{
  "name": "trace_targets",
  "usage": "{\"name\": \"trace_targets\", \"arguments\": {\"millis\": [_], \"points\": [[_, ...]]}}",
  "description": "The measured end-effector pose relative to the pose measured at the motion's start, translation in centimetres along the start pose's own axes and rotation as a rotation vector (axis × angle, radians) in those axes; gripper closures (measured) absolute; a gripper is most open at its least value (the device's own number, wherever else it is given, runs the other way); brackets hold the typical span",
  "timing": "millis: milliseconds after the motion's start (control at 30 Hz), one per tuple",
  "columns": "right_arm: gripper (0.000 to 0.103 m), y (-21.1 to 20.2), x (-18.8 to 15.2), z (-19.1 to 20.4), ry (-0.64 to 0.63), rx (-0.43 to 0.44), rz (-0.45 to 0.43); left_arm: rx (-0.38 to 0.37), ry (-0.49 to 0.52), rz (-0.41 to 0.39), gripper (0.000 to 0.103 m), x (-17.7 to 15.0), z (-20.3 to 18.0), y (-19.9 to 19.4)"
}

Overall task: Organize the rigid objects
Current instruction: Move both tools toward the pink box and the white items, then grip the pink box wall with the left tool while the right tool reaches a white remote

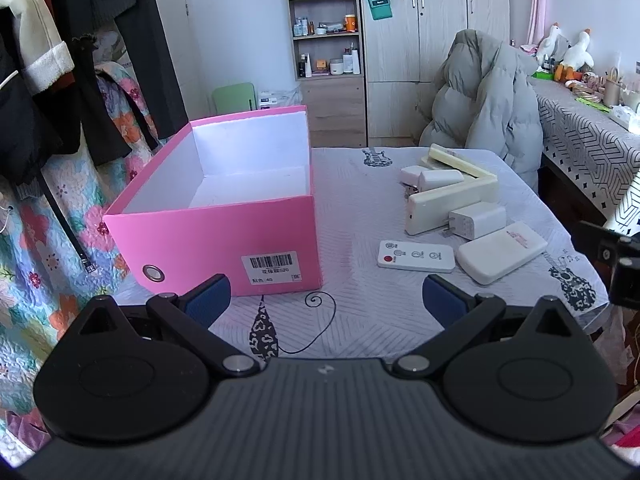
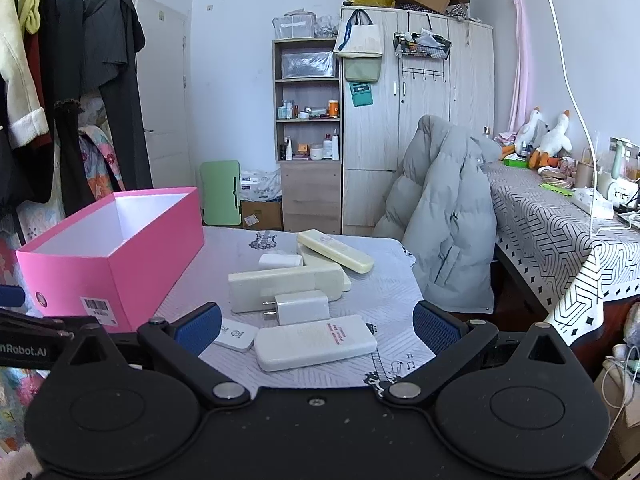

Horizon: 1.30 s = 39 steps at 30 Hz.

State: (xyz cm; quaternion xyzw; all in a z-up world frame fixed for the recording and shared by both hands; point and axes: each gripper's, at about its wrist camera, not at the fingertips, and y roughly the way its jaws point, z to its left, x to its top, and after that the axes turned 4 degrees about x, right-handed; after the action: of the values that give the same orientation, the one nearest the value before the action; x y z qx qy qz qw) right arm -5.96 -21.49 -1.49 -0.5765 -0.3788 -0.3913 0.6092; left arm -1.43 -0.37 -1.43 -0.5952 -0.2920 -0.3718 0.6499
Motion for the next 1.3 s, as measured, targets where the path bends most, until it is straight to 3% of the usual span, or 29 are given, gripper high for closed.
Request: {"name": "trace_targets", "arguments": {"millis": [500, 1067, 1300], "points": [[0.0, 0.57, -0.53, 0.23, -0.028, -0.018, 0.06, -0.001, -0.011, -0.015, 0.0, 0.31, 0.22, -0.72], [0.0, 0.67, -0.52, 0.38, -0.028, 0.0, 0.068, -0.005, -0.023, 0.008, 0.0, 0.11, 0.17, -0.05], [0.0, 0.55, -0.36, 0.19, -0.004, 0.026, 0.049, 0.027, -0.024, -0.037, 0.0, -0.3, 0.24, -0.01]]}}
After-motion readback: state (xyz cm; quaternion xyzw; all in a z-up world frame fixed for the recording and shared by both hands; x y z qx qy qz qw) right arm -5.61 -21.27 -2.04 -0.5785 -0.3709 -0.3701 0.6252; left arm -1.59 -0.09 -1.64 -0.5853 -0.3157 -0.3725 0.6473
